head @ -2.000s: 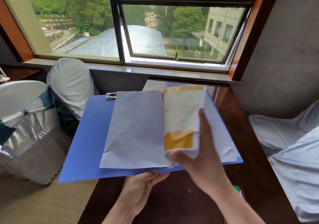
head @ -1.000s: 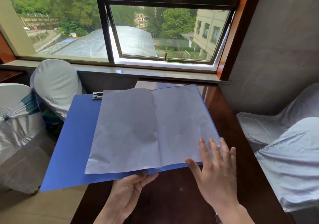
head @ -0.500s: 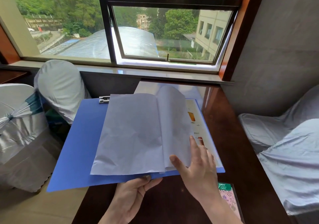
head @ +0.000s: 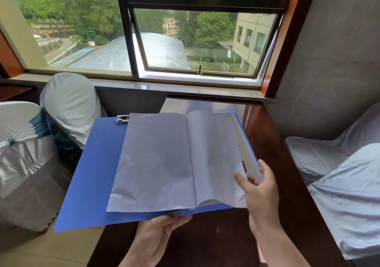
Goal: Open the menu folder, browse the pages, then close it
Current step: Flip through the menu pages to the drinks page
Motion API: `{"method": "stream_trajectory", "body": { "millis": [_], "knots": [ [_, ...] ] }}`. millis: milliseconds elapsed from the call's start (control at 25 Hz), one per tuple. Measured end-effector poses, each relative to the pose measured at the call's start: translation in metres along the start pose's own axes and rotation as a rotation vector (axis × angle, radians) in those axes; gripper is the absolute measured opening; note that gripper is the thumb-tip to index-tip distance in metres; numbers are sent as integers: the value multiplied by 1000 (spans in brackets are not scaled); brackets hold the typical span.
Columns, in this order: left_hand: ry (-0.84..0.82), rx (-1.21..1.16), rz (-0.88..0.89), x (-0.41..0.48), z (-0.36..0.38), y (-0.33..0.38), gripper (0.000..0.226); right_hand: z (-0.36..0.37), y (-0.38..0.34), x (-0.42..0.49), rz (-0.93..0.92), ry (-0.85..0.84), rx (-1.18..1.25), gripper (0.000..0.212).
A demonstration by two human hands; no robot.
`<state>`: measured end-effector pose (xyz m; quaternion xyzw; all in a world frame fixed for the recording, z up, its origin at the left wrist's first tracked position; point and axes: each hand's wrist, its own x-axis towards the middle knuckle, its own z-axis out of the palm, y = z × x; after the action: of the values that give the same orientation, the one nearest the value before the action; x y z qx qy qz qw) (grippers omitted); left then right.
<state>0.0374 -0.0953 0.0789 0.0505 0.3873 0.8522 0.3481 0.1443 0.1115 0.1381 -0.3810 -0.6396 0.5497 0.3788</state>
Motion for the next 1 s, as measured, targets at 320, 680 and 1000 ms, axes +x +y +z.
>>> {"method": "stream_trajectory", "body": {
  "millis": [320,680,1000],
  "knots": [
    [-1,19,-7,8,1,-3,74,5,-47,-30,-152,-392,286,90],
    [-172,83,7,6,12,-9,83,66,-44,-43,-457,-847,-366,86],
    [-101,-3,-26,2,9,-5,79,66,-33,-25,-443,-806,-385,61]
  ]
}}
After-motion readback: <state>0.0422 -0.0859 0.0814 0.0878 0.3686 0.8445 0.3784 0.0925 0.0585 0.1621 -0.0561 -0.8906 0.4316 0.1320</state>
